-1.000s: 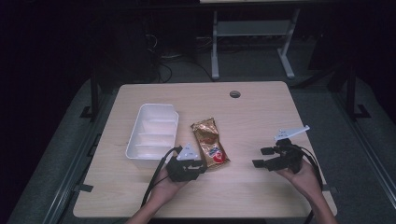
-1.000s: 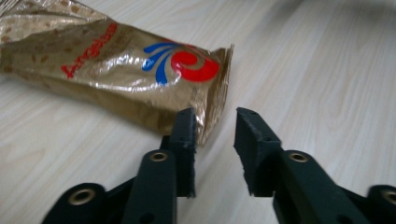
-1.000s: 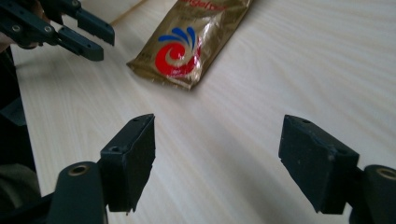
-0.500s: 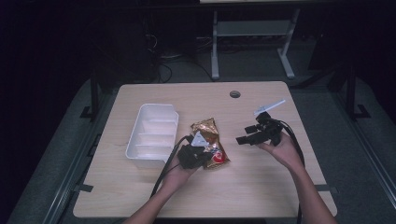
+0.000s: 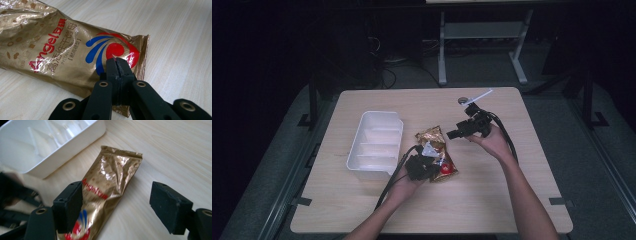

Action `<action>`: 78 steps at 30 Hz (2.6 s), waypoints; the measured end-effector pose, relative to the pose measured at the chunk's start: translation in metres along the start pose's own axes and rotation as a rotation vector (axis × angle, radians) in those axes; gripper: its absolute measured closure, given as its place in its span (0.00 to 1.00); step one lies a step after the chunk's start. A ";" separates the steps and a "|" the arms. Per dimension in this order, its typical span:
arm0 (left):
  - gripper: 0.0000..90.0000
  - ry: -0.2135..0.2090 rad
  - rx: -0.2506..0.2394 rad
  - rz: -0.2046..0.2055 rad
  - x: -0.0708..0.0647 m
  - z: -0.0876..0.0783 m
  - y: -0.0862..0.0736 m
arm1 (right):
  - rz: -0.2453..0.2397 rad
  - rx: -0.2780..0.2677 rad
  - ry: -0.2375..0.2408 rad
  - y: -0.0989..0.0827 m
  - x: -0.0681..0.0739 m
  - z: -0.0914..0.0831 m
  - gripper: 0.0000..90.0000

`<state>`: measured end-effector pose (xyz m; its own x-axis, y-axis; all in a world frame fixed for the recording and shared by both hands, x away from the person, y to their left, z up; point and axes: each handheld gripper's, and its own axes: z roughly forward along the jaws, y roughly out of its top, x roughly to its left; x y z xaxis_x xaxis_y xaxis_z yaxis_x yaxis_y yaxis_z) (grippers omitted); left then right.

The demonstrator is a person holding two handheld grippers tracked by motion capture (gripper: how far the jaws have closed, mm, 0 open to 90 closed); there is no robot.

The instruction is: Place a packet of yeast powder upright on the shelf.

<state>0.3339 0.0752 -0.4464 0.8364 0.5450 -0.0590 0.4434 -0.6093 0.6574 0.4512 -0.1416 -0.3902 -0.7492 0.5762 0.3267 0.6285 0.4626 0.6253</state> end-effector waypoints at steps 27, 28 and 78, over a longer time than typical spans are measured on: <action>1.00 -0.013 -0.002 0.012 0.002 0.000 -0.002 | 0.103 0.177 0.031 0.021 -0.024 0.090 0.35; 1.00 -0.013 -0.002 0.011 0.002 0.000 -0.002 | 0.101 0.180 0.048 0.020 -0.025 0.091 0.42; 0.29 -0.067 -0.281 -0.235 0.017 -0.008 -0.012 | -0.148 -0.134 0.103 0.007 0.032 -0.036 1.00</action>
<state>0.3403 0.0960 -0.4494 0.7460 0.6062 -0.2756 0.5274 -0.2851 0.8004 0.4240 -0.1444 -0.3495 -0.8528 0.4338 0.2910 0.4821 0.4393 0.7581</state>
